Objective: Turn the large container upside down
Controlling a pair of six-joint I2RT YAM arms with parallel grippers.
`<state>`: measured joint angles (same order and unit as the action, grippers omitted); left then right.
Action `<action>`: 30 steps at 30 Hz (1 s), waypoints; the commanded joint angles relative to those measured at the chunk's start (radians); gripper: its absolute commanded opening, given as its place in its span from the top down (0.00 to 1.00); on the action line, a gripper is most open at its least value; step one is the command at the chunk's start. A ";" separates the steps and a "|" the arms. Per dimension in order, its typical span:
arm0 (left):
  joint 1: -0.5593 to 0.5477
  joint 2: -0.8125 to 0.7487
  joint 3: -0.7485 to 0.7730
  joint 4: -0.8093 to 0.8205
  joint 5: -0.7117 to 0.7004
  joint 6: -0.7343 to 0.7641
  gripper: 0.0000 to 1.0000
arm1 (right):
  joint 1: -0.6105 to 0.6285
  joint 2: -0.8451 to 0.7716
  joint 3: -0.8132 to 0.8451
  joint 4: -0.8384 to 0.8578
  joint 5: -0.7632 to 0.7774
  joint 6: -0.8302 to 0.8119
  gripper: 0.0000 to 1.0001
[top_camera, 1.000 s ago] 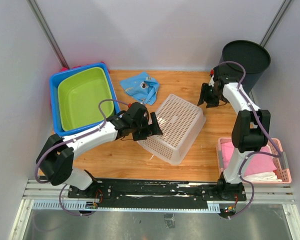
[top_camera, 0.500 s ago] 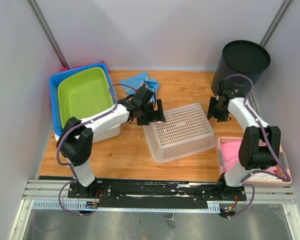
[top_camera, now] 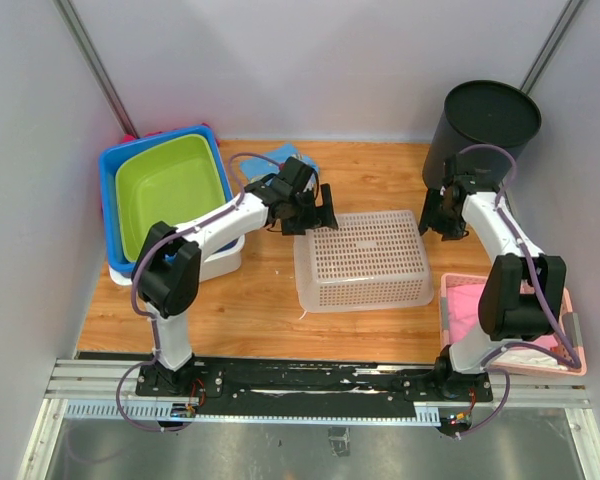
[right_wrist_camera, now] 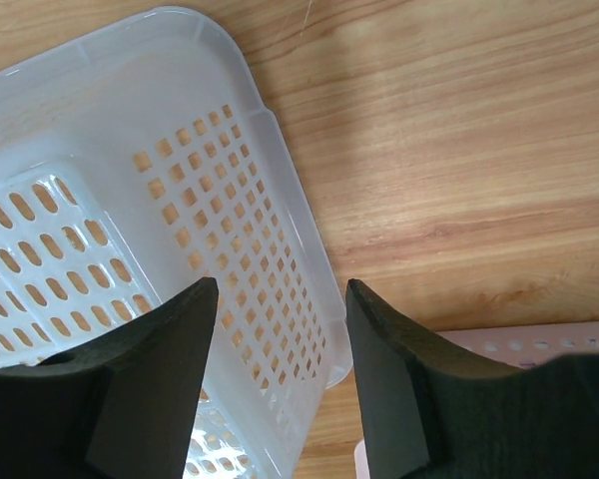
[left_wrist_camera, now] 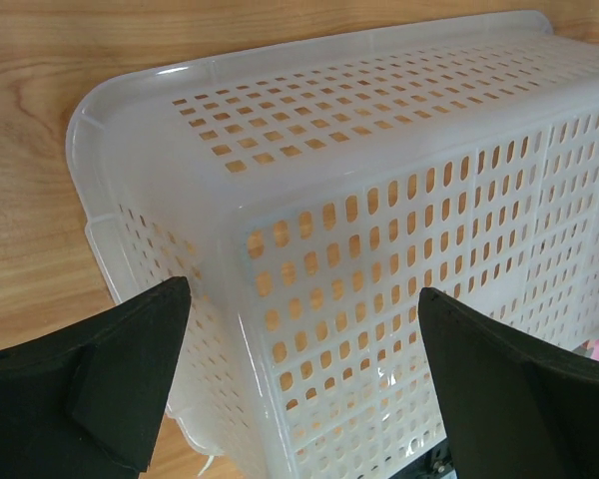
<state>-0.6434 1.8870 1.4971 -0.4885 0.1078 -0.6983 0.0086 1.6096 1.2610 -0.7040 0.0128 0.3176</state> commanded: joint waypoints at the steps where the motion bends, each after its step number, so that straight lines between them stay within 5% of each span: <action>1: 0.012 -0.152 -0.037 0.026 -0.011 0.019 0.01 | 0.010 -0.061 -0.014 -0.051 -0.055 0.010 0.42; 10: 0.006 -0.412 -0.324 0.001 0.017 0.030 0.01 | -0.009 -0.185 -0.145 -0.074 0.016 -0.021 0.42; 20: -0.089 -0.524 -0.479 0.015 0.067 0.005 0.01 | -0.008 -0.276 -0.229 -0.100 -0.028 -0.002 0.45; 30: -0.085 -0.523 -0.541 0.102 0.091 -0.004 0.01 | -0.004 -0.646 -0.326 -0.151 -0.045 -0.001 0.42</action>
<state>-0.7292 1.3560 0.9848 -0.4641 0.1722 -0.6903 0.0082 1.0649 0.9955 -0.8200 0.0044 0.3202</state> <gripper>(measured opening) 0.991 0.575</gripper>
